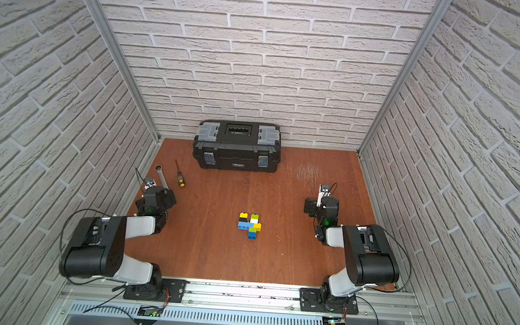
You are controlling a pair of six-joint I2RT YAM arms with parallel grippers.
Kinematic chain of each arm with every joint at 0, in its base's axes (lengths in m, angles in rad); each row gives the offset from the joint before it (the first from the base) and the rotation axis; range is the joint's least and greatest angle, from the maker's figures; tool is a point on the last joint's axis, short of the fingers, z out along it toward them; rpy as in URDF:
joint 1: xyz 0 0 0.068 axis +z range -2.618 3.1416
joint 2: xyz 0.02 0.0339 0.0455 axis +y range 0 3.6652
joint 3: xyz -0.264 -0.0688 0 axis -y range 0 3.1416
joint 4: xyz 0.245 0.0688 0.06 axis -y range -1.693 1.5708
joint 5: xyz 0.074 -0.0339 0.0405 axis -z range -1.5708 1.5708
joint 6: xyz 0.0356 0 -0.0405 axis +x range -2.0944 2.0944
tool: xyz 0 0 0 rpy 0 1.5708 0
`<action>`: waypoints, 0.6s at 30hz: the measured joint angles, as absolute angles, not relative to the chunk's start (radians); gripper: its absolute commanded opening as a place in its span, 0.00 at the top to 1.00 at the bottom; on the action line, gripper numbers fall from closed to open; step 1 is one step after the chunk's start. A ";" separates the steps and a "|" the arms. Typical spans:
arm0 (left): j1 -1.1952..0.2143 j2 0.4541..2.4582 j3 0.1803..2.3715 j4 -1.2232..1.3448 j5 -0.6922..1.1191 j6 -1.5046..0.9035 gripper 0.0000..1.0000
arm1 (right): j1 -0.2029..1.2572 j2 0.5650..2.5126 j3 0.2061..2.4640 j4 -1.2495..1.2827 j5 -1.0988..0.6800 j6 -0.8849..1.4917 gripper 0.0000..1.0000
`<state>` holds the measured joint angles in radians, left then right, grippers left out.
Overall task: Assemble the number 4 with lego
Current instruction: Reset both arms
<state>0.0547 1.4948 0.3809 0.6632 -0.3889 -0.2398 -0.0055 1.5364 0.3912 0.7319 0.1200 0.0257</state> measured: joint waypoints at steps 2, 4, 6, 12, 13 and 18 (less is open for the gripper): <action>0.052 1.547 0.380 0.761 -0.317 -0.201 0.02 | -0.006 1.535 0.393 0.748 0.111 0.017 0.00; 0.050 1.569 0.375 0.801 -0.281 -0.184 0.02 | -0.006 1.533 0.394 0.754 0.107 0.011 0.00; 0.050 1.571 0.374 0.826 -0.261 -0.173 0.02 | -0.006 1.533 0.394 0.754 0.106 0.009 0.00; 0.050 1.570 0.374 0.879 -0.240 -0.155 0.02 | -0.006 1.533 0.394 0.755 0.102 0.006 0.00; 0.047 1.570 0.374 0.881 -0.241 -0.152 0.02 | -0.006 1.533 0.394 0.756 0.101 0.006 0.00; 0.038 1.570 0.374 0.896 -0.249 -0.148 0.02 | -0.006 1.533 0.394 0.756 0.099 0.003 0.00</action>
<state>0.0380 1.5700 0.3737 0.8959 -0.2485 -0.1482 -0.0055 1.5333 0.3939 0.7555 0.0986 0.0032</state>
